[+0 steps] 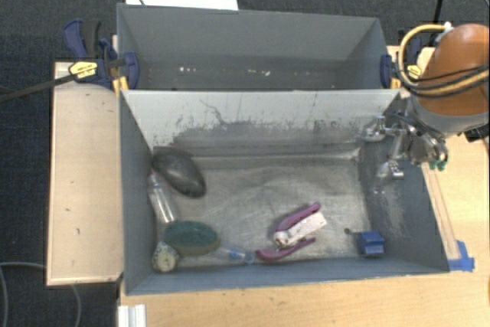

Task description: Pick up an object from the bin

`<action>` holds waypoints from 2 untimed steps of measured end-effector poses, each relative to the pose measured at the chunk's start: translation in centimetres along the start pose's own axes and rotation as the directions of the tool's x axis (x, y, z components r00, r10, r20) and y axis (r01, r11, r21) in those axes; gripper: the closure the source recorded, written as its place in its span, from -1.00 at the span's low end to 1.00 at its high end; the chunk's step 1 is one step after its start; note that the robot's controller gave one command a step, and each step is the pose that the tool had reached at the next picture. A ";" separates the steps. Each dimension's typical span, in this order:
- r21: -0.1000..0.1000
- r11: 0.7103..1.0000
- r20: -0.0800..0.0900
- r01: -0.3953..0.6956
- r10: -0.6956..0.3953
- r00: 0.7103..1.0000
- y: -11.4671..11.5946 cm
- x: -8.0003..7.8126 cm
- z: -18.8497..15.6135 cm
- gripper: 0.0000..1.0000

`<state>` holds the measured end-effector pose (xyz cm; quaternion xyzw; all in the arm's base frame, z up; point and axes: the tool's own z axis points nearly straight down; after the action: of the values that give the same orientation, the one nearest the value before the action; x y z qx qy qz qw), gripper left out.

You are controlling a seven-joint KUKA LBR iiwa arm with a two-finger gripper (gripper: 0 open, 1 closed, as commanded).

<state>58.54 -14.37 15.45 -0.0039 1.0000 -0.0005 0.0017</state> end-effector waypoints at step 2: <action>-0.003 1.000 -0.004 0.021 -0.021 1.000 8.8 10.4 7.6 -1.00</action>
Offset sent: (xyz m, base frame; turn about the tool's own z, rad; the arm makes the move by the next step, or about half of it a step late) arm -0.0786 0.0127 -0.0308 0.1568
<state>48.12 -5.63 7.76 -0.0144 0.9999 0.0011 -0.0001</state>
